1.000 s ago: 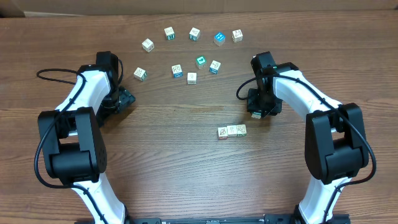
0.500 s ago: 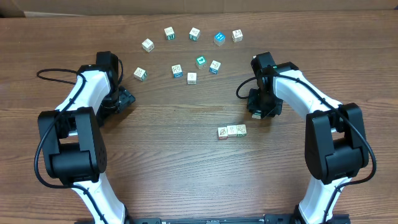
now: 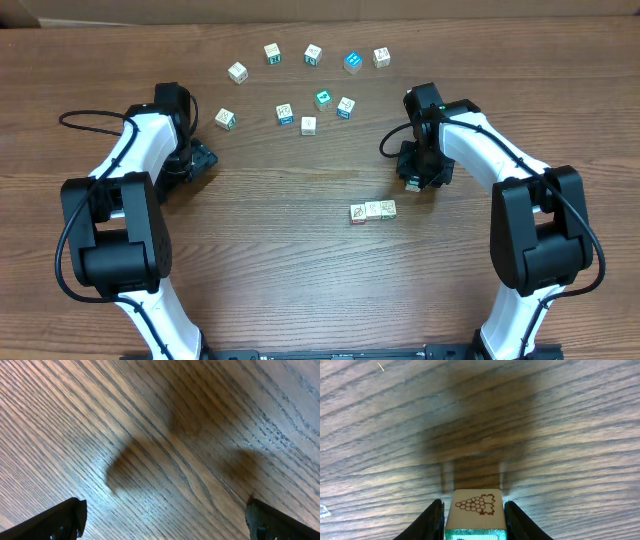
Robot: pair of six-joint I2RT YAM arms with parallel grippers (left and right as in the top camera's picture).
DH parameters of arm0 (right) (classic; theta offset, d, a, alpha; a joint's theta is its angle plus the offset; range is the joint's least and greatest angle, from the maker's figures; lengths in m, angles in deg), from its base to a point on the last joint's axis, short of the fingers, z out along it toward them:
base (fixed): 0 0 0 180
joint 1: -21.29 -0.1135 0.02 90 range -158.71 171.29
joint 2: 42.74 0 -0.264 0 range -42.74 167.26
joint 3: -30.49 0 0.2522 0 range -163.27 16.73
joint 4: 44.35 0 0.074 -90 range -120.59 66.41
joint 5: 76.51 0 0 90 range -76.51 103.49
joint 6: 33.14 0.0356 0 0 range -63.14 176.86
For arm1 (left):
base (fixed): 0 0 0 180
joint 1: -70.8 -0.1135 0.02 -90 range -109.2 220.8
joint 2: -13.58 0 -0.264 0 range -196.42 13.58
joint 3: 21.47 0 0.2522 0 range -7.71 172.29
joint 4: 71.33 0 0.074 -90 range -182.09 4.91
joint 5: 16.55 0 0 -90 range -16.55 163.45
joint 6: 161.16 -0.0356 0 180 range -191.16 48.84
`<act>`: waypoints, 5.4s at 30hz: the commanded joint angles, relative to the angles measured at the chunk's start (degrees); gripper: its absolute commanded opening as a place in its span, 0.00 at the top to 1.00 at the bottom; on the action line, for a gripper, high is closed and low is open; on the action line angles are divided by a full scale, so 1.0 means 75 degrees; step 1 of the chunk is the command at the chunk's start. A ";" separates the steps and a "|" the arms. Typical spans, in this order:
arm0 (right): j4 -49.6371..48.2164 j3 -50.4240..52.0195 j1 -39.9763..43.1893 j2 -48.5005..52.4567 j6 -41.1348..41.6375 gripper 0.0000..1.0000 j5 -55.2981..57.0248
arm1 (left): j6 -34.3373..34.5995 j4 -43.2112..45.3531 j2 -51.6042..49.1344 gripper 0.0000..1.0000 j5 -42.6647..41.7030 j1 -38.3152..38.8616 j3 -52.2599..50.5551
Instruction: Form a horizontal line
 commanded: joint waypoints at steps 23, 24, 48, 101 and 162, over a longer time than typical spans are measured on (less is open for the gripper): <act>0.0650 -0.0219 -0.0061 -0.0286 -0.0379 0.70 -0.0070 | -0.0061 -0.0020 0.0015 0.01 0.0300 0.0003 -0.0050; 0.0699 -0.0219 -0.0070 -0.0286 -0.0382 0.70 -0.0070 | -0.0061 -0.0023 0.0015 0.01 0.0300 0.0003 -0.0050; 0.1195 -0.0207 -0.0434 -0.0283 -0.1207 0.65 -0.0265 | -0.0061 -0.0023 0.0015 0.01 0.0300 0.0003 -0.0050; -0.0099 -0.0207 0.0029 -0.0283 -0.0023 0.96 0.0015 | -0.0061 -0.0020 0.0015 0.00 0.0297 0.0000 -0.0050; -0.0061 -0.0207 0.0029 -0.0283 0.0032 0.96 -0.0064 | -0.0061 -0.0020 0.0015 0.00 0.0297 0.0003 -0.0050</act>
